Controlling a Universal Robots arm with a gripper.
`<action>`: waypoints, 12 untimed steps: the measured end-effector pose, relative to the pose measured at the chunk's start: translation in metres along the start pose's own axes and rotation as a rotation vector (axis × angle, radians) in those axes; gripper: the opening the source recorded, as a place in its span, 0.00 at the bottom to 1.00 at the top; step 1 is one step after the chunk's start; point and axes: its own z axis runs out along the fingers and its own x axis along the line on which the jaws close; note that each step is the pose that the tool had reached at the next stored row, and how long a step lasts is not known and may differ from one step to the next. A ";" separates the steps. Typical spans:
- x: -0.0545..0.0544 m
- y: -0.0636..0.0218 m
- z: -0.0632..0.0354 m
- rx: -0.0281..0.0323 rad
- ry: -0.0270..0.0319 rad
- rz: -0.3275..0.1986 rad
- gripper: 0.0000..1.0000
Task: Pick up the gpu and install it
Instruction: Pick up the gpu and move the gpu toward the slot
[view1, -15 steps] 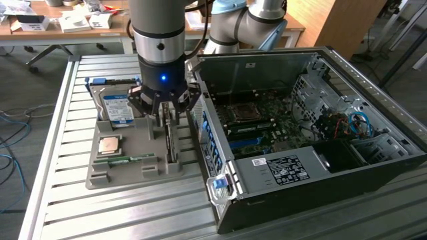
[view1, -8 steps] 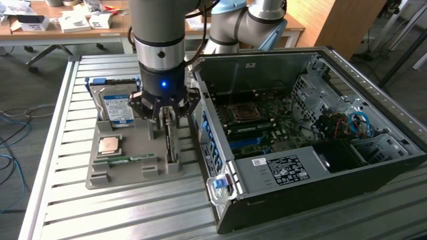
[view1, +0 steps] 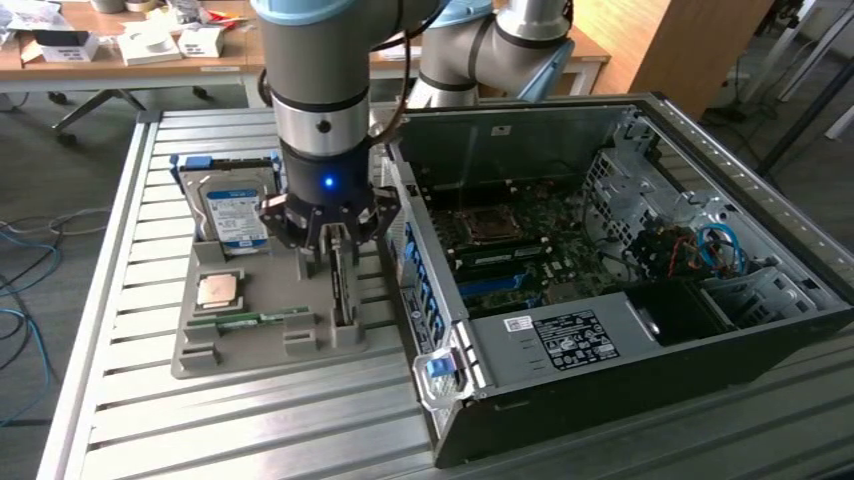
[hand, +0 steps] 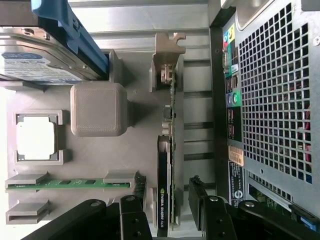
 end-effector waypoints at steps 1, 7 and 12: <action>0.000 -0.0001 0.0018 0.0000 0.0000 0.000 0.47; 0.000 -0.0005 0.0123 -0.0001 -0.0001 0.000 0.47; 0.000 -0.0006 0.0142 -0.0001 -0.0001 0.000 0.47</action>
